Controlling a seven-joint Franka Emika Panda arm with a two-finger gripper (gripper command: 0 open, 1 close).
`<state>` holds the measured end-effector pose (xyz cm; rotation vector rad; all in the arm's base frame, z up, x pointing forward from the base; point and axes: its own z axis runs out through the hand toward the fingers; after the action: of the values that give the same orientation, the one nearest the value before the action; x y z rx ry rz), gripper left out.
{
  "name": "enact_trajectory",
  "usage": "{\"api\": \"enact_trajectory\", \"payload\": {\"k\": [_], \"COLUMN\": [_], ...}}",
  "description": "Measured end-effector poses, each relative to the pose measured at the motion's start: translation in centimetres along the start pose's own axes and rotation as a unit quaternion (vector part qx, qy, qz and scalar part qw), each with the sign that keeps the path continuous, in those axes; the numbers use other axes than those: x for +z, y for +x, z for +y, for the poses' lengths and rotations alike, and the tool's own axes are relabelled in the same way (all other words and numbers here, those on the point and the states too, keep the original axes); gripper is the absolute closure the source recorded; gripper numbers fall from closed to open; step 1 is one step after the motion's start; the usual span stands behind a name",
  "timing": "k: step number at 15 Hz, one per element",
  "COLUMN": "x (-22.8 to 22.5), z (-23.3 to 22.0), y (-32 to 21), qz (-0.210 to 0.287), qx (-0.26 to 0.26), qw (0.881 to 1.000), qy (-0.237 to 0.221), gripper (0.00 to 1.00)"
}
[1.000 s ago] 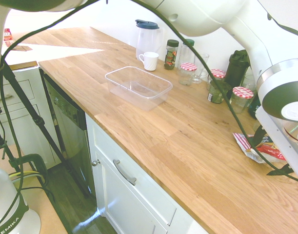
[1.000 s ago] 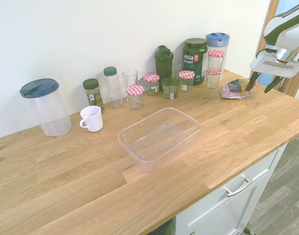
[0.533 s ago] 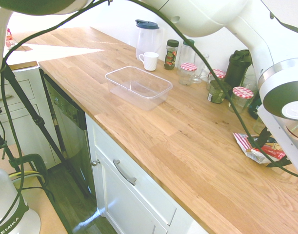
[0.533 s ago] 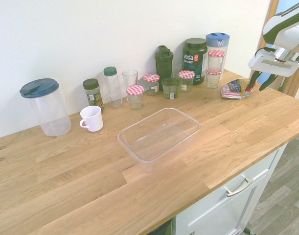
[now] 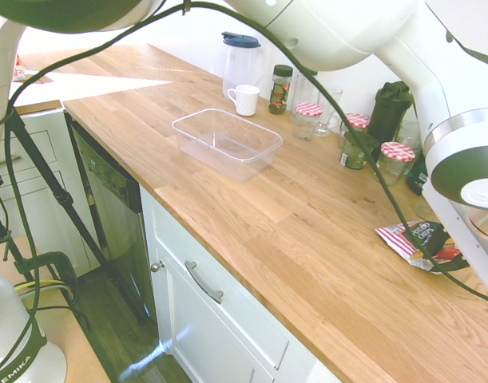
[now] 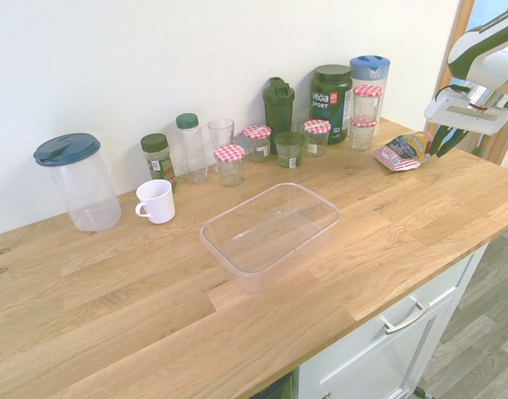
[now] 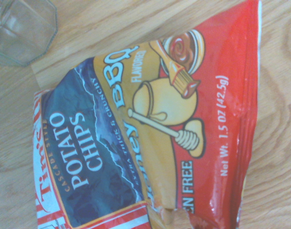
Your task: Put the chip bag into the container
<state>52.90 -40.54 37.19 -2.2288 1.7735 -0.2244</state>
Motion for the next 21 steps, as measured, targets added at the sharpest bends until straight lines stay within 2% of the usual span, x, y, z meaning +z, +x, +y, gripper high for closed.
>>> {"api": "enact_trajectory", "payload": {"k": [7,9,11,15,21], "x": [-0.7,-2.4,-6.1,-13.8,-17.5], "z": [-0.3,-1.1,-2.9,-7.7,-13.1], "y": [0.0,-0.7,-2.6,-11.2,-29.4], "qz": [0.014,0.029,0.052,0.100,0.134], "qx": [-0.008,-0.026,-0.049,-0.097,-0.167], "qw": [1.000,0.999,0.997,0.990,0.977], "qy": [0.006,0.007,0.013,0.015,0.007], "gripper": [1.00,1.00,1.00,1.00,1.00]}}
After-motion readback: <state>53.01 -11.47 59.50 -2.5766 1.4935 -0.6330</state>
